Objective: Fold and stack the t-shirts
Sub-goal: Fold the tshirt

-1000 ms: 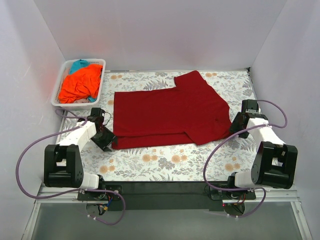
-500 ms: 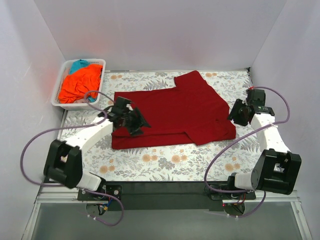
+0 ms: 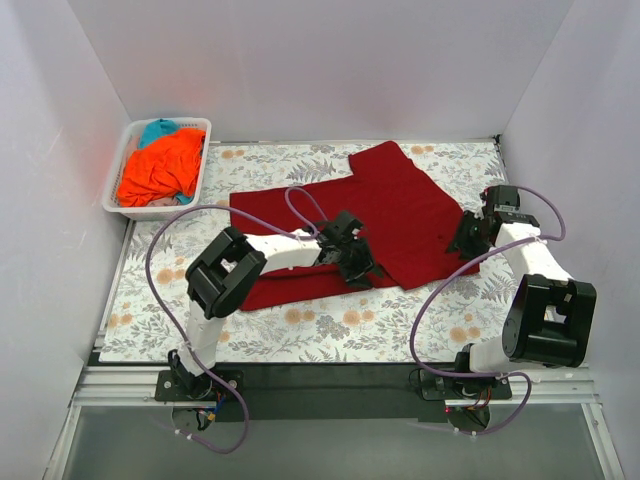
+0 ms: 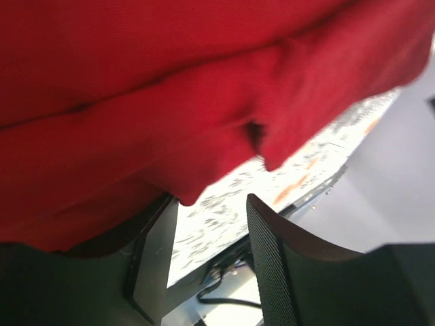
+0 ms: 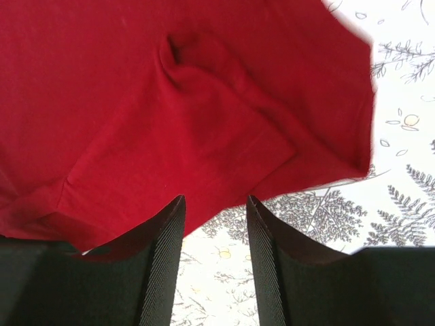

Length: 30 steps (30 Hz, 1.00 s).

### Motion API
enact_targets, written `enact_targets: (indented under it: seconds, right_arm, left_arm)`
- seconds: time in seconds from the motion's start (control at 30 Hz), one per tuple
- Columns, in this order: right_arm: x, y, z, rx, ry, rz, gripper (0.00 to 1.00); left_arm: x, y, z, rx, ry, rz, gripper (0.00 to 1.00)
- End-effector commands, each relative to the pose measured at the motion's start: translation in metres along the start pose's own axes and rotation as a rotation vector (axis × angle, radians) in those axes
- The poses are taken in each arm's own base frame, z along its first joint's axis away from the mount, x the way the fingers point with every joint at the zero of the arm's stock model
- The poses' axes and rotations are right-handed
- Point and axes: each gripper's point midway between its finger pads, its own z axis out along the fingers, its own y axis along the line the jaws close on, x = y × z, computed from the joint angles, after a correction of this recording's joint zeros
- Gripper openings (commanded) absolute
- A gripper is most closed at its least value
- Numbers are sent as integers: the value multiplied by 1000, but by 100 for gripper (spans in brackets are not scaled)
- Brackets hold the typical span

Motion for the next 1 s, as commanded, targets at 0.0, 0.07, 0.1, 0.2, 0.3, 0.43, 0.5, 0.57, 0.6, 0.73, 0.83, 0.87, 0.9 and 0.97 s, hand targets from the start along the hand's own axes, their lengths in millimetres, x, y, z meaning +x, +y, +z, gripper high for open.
enact_targets:
  seconds: [0.0,0.07,0.1,0.2,0.3,0.43,0.5,0.57,0.6,0.73,0.83,0.87,0.9,0.97]
  right_arm:
    - [8,-4,5,6,6,20,47]
    - [11,-5,6,7,9,24,46]
    - [12,-5,6,8,9,24,45]
    - [10,-6,5,18,-2,24,45]
    - [6,-6,3,20,-16,20,45]
    - [2,-4,2,15,-23,19,45]
    - [0,-3,1,12,-27,18,44]
    - [0,-4,1,14,-30,18,44]
    - [1,-5,2,19,-25,19,44]
    - [1,-7,4,31,-21,20,43]
    - [1,-9,7,40,-25,22,42]
    - [1,-10,8,45,-25,25,42]
    - [1,-12,11,51,-19,28,42]
    - [3,-12,14,52,-12,35,41]
  left_arm:
    - [2,-45,0,94,-18,9,43]
    - [8,-52,10,95,-13,18,41]
    - [11,-53,15,90,-5,2,40]
    - [19,-52,17,82,-2,-51,39]
    - [19,-47,0,65,-55,-64,40]
    - [-2,-15,-41,-8,-175,-120,42]
    - [-7,8,-70,-49,-216,-152,42]
    - [-12,32,-91,-110,-281,-185,43]
    - [-13,46,-106,-119,-301,-217,43]
    - [-8,104,-131,-256,-313,-375,43]
    - [-4,142,-144,-369,-327,-494,43]
    - [-1,152,-148,-399,-326,-530,43]
    - [-8,162,-153,-421,-367,-561,43]
    - [-5,181,-162,-457,-389,-611,43]
